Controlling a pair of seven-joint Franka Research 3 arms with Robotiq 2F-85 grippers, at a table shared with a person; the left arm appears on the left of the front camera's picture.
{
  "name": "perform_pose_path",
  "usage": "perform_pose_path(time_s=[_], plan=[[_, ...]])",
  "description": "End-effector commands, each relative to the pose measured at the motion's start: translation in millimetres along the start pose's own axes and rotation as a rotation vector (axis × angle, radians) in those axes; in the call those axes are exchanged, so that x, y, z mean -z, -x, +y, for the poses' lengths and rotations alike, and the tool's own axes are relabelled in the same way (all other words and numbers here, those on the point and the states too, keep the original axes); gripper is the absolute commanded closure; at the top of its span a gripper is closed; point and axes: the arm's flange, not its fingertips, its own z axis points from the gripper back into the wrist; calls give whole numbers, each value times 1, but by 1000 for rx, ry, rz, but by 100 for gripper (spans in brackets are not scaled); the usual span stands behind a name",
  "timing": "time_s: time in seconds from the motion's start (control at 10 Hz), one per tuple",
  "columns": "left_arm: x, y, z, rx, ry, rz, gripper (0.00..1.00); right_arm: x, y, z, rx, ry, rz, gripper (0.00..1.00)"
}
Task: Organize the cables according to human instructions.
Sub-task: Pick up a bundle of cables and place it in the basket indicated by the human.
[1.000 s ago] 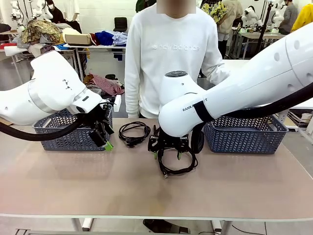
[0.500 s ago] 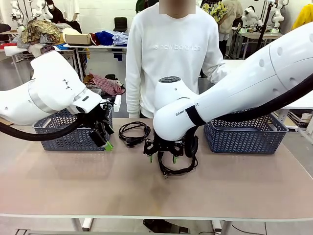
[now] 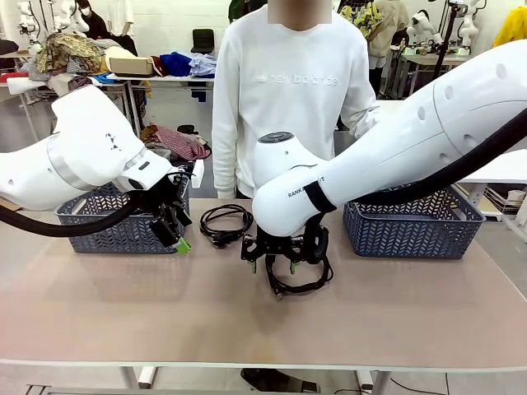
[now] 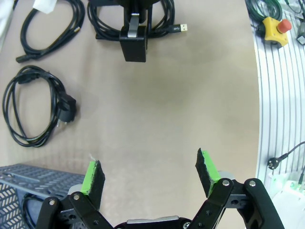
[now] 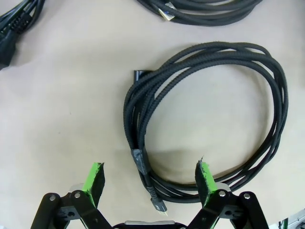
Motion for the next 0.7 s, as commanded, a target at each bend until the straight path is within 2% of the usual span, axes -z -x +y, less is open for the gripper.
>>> perform_pose_path(time_s=[0.0, 0.6], plan=[[-1, 1, 0, -1, 1, 1, 0, -1, -5, 12, 14, 19, -6, 4], [-1, 1, 0, -1, 1, 1, 0, 2, -10, 12, 26, 20, 16, 59]])
